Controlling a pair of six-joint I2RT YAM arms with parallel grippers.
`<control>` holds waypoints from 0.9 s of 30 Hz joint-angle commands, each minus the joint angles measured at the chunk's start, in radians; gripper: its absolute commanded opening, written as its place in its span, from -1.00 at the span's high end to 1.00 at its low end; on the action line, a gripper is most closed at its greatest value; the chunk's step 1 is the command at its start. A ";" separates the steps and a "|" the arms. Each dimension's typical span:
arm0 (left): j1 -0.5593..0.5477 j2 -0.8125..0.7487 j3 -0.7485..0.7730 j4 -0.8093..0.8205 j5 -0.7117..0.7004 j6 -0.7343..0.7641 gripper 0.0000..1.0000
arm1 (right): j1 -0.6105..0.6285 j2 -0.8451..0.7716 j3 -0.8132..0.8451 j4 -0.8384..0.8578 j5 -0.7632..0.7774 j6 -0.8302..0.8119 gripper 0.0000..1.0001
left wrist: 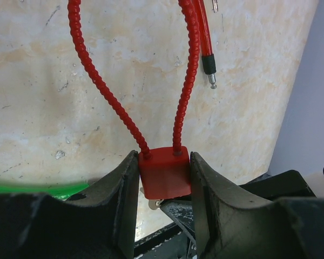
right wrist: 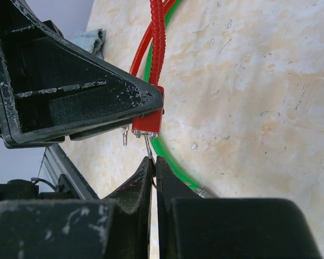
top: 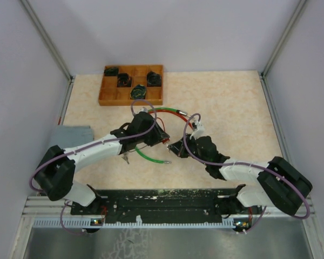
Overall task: Unlock with the key
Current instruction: Unlock the lock.
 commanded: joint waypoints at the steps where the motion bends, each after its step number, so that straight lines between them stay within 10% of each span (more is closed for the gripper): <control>1: -0.033 -0.022 0.006 0.050 -0.013 0.008 1.00 | 0.008 -0.016 0.027 0.061 0.002 0.022 1.00; 27: -0.168 0.005 0.088 -0.148 -0.283 0.021 1.00 | -0.013 -0.069 0.064 -0.054 0.066 -0.022 1.00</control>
